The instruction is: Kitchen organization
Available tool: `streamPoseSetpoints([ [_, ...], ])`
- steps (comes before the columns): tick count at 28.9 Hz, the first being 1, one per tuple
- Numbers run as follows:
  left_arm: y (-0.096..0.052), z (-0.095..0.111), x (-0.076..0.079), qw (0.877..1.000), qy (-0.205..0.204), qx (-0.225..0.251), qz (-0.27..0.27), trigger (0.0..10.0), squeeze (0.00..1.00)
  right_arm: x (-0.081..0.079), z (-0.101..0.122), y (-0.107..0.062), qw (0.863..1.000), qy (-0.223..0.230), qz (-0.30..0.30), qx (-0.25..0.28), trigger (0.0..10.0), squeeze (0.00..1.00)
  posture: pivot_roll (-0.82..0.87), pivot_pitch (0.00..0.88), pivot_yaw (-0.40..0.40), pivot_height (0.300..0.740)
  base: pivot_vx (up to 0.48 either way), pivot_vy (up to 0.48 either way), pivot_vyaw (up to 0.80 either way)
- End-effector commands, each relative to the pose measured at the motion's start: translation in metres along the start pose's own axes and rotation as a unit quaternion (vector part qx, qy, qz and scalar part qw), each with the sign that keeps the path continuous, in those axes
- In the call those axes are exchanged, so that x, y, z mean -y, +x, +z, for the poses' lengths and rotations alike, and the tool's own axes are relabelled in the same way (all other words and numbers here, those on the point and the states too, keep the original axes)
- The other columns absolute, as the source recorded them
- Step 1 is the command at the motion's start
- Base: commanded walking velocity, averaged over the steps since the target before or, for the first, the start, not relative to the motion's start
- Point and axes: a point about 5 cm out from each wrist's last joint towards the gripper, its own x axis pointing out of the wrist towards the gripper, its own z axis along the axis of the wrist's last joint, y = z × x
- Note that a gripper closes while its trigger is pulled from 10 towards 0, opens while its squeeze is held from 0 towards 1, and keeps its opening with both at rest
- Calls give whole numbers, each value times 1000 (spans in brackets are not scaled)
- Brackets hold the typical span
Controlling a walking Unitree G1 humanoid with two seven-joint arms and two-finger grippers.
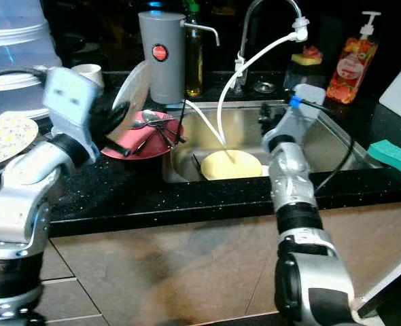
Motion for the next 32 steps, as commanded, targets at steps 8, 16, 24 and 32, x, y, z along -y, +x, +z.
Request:
streamPoseSetpoints([
  [8,-8,8,-17,968,-207,141,13,0,0,-20,-3,2,996,75,38,-5,10000,1000,92,32,-23,740,0,0,0],
  [16,-15,-7,-53,922,-335,143,127,0,0,-27,-6,2,976,214,47,-15,10000,1000,87,33,-23,740,0,0,0],
  [24,-16,-17,-49,877,-444,145,111,0,0,-55,-25,-5,908,382,123,-120,10000,0,84,35,-21,740,0,0,0],
  [32,-11,-22,-25,859,-500,110,30,0,0,-81,-8,-12,802,554,200,-99,10000,0,88,36,-22,740,0,0,0],
])
